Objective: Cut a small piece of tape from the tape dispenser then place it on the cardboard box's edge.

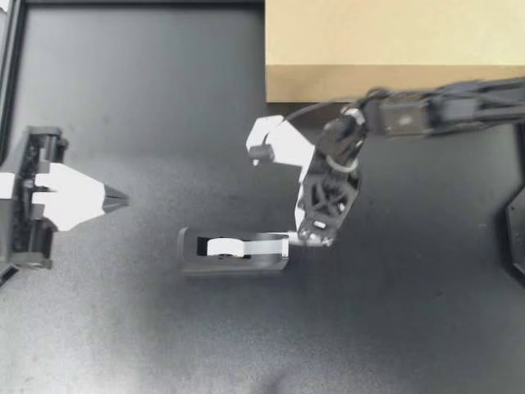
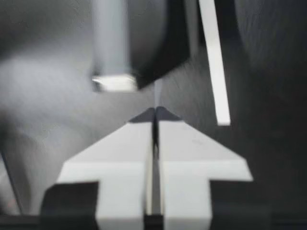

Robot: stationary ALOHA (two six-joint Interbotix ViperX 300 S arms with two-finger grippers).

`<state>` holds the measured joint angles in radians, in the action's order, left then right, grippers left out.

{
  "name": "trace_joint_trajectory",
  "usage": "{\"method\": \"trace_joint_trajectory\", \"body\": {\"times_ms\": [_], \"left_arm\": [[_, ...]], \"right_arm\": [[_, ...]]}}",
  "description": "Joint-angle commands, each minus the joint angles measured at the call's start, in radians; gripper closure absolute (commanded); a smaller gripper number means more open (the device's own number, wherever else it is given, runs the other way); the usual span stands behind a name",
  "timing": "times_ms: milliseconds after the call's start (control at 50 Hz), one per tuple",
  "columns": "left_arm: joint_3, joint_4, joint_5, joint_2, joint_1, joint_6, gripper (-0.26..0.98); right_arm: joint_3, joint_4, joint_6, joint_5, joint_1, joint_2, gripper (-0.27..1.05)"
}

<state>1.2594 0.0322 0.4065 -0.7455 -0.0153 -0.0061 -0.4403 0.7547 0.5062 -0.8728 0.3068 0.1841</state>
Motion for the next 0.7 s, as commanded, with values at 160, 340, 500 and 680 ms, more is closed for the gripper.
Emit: {"method": "trace_joint_trajectory", "body": {"times_ms": [160, 340, 500, 680], "left_arm": [[-0.089, 0.055, 0.012, 0.138, 0.025, -0.003, 0.84], [-0.143, 0.072, 0.058, 0.232, 0.028, -0.008, 0.78], [-0.183, 0.075, 0.097, 0.298, 0.028, -0.014, 0.61], [-0.235, 0.074, 0.109, 0.364, 0.028, -0.02, 0.31]], "right_arm": [[0.012, -0.112, -0.003, 0.161, -0.052, -0.239, 0.87], [0.012, -0.15, -0.003, 0.249, -0.114, -0.285, 0.87], [0.017, -0.167, 0.0, 0.308, -0.13, -0.305, 0.87], [0.034, -0.193, 0.003, 0.393, -0.137, -0.31, 0.87]]}}
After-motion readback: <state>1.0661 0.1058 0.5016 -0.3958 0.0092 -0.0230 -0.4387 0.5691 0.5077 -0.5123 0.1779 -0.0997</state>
